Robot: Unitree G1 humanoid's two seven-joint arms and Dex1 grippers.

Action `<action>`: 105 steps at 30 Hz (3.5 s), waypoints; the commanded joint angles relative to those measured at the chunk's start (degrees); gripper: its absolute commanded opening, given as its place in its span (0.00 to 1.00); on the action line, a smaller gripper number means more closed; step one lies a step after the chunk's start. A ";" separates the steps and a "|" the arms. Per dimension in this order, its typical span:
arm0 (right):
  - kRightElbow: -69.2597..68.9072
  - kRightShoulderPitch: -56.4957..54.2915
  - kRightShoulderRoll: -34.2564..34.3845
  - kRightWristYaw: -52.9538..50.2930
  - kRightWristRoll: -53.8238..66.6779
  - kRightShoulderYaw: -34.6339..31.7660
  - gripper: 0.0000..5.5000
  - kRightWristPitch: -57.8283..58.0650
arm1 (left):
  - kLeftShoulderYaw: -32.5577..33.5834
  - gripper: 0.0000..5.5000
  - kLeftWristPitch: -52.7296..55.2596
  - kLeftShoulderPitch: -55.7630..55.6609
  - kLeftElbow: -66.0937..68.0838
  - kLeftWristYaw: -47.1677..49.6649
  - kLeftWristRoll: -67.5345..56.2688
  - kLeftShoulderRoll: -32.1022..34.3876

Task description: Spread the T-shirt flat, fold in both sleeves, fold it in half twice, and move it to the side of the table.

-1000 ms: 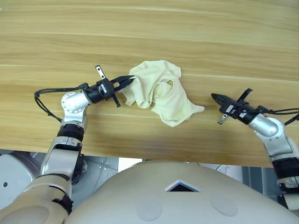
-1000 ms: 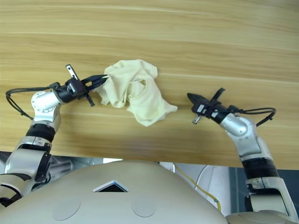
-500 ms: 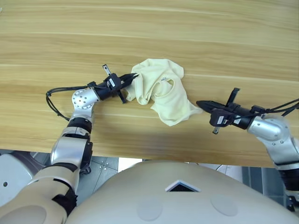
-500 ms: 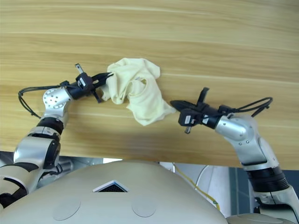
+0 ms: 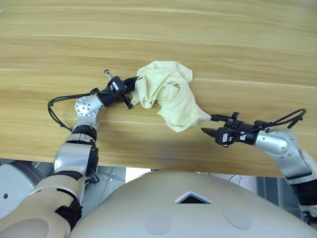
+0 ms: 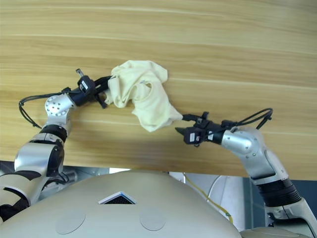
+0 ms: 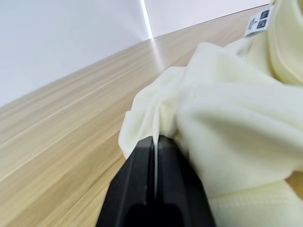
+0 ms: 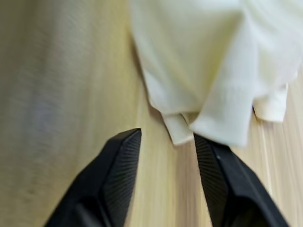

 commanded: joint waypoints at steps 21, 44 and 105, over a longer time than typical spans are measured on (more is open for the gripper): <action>-4.92 -6.01 -0.21 4.22 -5.53 2.22 0.46 3.09 | -1.30 0.00 8.18 -3.38 5.99 9.78 9.22 -2.13; -13.58 -9.96 -3.17 5.57 -4.96 -1.49 0.46 2.01 | -3.39 0.00 15.23 -5.27 8.54 15.37 13.90 -4.46; -7.44 -12.06 1.54 4.60 -18.38 7.07 0.01 3.48 | -3.34 0.00 15.99 -6.81 8.40 13.17 13.47 -7.91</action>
